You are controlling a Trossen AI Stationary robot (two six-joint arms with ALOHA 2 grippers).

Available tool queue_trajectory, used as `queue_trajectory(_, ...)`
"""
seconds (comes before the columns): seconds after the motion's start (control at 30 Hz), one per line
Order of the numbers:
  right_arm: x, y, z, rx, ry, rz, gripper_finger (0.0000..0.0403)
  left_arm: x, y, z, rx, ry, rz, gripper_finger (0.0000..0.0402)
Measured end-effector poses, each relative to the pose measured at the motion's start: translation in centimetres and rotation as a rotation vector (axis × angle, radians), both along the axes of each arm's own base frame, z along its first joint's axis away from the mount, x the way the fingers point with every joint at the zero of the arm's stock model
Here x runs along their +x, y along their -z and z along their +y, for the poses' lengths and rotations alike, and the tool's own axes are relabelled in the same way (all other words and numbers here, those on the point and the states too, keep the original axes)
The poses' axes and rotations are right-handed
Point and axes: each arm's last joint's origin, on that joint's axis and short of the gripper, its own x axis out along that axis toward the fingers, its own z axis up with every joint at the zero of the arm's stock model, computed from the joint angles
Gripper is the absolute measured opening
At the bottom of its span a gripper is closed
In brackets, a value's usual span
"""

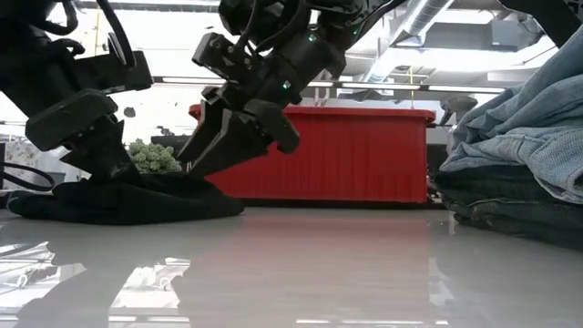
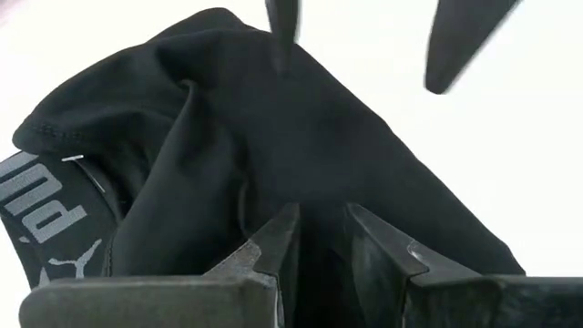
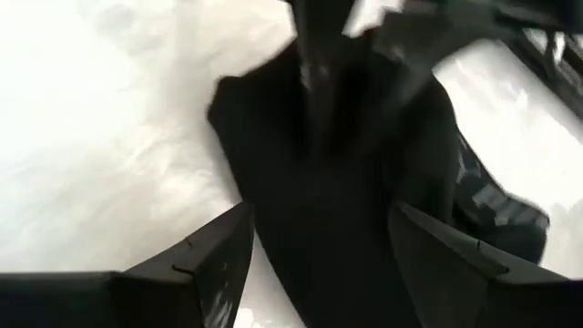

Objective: Fold Laundry from Bin
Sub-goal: Fold the black boxer

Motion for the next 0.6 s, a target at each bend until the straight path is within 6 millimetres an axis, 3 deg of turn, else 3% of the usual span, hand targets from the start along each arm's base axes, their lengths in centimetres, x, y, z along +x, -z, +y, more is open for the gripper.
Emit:
queue_trajectory(0.13, 0.3, 0.6, 0.7, -0.052, -0.084, -0.027, 0.0281, 0.0, 0.0, 0.0, -0.001, -0.001, -0.001, 0.0077)
queue_trajectory(0.6, 1.2, 3.9, 0.5, -0.111, -0.080, -0.016, 0.0281, 0.2, -0.1, -0.1, -0.011, -0.001, -0.024, 0.0077)
